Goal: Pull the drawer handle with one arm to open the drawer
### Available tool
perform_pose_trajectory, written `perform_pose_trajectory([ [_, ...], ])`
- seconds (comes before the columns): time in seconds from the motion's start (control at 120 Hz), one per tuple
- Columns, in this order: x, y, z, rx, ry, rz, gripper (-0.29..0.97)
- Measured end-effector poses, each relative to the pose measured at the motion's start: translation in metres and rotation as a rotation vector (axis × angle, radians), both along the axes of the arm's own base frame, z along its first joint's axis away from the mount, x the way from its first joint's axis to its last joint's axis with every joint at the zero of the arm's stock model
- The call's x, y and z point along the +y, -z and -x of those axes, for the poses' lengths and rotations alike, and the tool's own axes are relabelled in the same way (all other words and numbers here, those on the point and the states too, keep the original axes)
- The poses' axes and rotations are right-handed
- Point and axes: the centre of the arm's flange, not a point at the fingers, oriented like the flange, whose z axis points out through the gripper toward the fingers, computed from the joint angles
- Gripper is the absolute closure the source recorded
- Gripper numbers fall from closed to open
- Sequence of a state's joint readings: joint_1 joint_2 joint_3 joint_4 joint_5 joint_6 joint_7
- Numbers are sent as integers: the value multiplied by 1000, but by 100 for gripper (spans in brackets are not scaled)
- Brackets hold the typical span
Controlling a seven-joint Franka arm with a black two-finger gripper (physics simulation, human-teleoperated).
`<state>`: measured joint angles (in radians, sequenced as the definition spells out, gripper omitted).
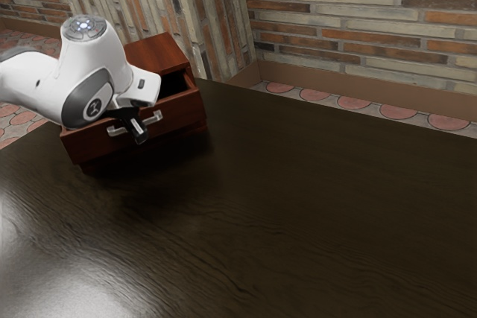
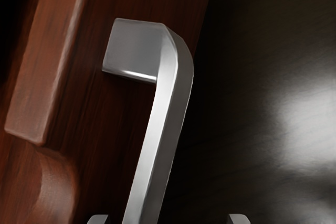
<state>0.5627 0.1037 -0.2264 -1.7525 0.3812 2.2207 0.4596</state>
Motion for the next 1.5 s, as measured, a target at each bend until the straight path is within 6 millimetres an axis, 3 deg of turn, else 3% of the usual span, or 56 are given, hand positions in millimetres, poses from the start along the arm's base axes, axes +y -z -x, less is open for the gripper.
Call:
perform_pose_trajectory([
  [0.208, -5, 4, 2, -10, -5, 5, 39],
  [0.483, -13, -2, 6, -28, -10, 3, 46],
  [1.133, -29, -5, 15, -44, -33, 8, 46],
  [1.267, -33, -16, 16, -63, -31, -1, 44],
  [1.417, -38, -45, 16, -109, -23, -27, 44],
  [1.467, -40, -56, 19, -129, -26, -30, 42],
  [1.5, -43, -85, 22, -185, -55, -3, 39],
])
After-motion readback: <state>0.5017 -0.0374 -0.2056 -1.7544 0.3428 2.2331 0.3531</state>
